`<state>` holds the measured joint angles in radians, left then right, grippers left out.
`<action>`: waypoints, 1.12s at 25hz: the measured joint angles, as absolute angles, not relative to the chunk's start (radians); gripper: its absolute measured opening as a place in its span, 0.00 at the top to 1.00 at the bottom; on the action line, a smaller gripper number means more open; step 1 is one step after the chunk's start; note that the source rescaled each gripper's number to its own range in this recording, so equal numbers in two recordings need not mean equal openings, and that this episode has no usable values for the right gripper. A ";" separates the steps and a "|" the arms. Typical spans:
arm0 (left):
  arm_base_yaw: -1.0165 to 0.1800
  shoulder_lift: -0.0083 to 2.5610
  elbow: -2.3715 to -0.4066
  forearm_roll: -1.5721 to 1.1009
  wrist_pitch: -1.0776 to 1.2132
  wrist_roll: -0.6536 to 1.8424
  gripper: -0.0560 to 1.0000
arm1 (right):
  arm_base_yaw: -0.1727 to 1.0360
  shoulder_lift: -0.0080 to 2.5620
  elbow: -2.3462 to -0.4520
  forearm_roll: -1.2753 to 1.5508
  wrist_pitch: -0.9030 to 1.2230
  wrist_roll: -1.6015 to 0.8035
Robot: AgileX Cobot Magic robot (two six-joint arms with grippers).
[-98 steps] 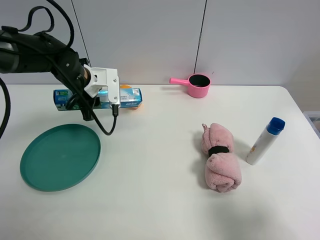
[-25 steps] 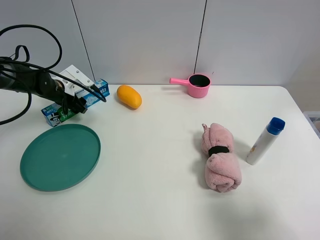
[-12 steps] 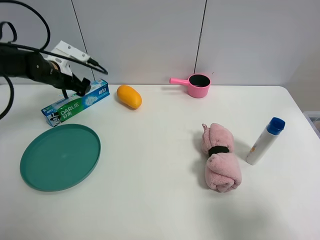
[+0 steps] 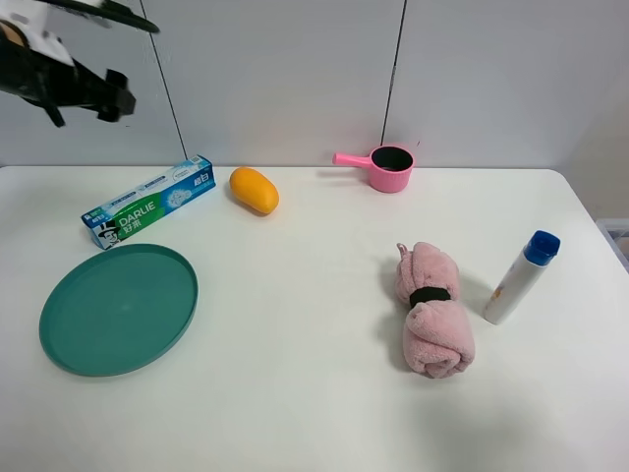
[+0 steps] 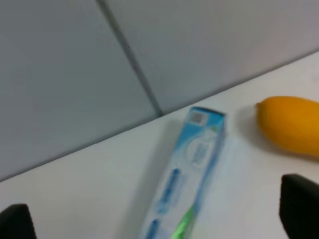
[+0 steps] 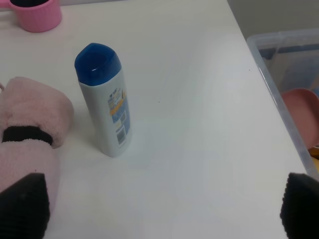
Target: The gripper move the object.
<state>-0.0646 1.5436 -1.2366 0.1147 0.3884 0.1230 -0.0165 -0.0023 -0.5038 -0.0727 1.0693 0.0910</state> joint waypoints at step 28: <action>0.210 0.468 -1.001 -0.113 1.135 0.111 0.00 | -0.017 -0.002 -0.504 -0.073 1.069 0.091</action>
<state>0.2104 0.4677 -1.0010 -0.1132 1.1350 0.1108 -0.0165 -0.0023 -0.5038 -0.0727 1.0693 0.0910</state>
